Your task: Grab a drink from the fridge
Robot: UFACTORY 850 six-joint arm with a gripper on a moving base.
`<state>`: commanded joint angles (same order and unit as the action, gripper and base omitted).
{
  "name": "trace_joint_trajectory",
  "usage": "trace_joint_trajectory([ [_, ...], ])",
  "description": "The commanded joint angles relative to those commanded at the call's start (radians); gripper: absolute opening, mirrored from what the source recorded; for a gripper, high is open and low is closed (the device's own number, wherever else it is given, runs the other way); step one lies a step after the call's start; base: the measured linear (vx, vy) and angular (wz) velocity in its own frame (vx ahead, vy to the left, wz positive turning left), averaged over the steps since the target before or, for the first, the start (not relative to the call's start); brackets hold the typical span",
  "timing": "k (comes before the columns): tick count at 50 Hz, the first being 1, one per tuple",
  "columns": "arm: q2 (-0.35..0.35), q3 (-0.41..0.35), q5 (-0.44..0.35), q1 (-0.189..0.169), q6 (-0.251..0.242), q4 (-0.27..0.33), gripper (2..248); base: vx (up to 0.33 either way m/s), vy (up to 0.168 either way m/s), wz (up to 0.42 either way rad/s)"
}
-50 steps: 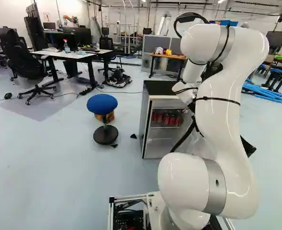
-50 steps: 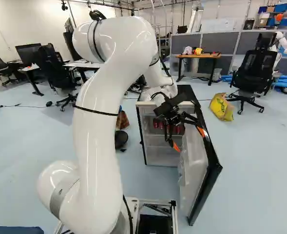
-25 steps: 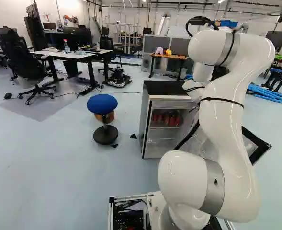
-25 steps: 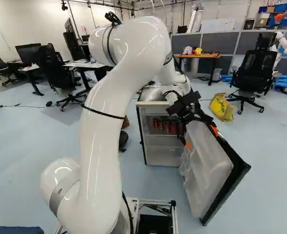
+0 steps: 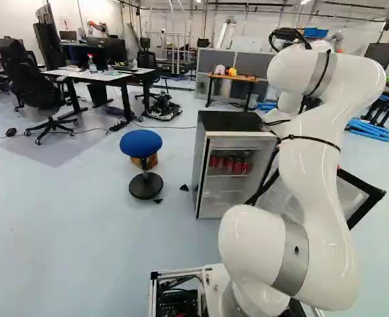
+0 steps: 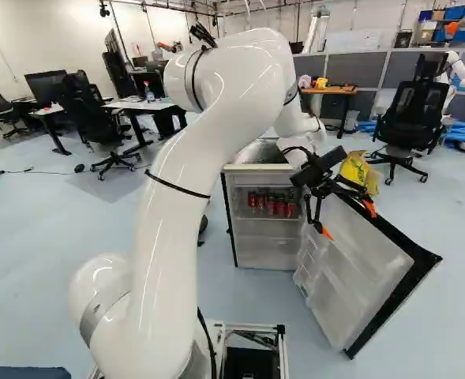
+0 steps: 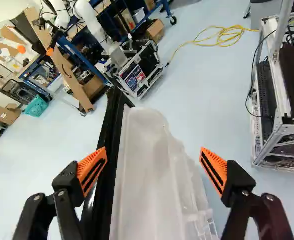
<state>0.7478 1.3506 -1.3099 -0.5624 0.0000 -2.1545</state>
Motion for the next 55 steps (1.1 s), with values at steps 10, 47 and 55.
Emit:
trace_joint_trajectory([
  [10, 0.002, 0.004, 0.028, -0.011, 0.000, 0.045, 247, 0.000, 0.000, 0.000],
  [47, -0.012, -0.022, 0.138, -0.027, 0.000, 0.251, 247, 0.000, 0.000, 0.000],
  [55, -0.029, -0.052, 0.164, -0.033, 0.000, 0.305, 247, 0.000, 0.000, 0.000],
])
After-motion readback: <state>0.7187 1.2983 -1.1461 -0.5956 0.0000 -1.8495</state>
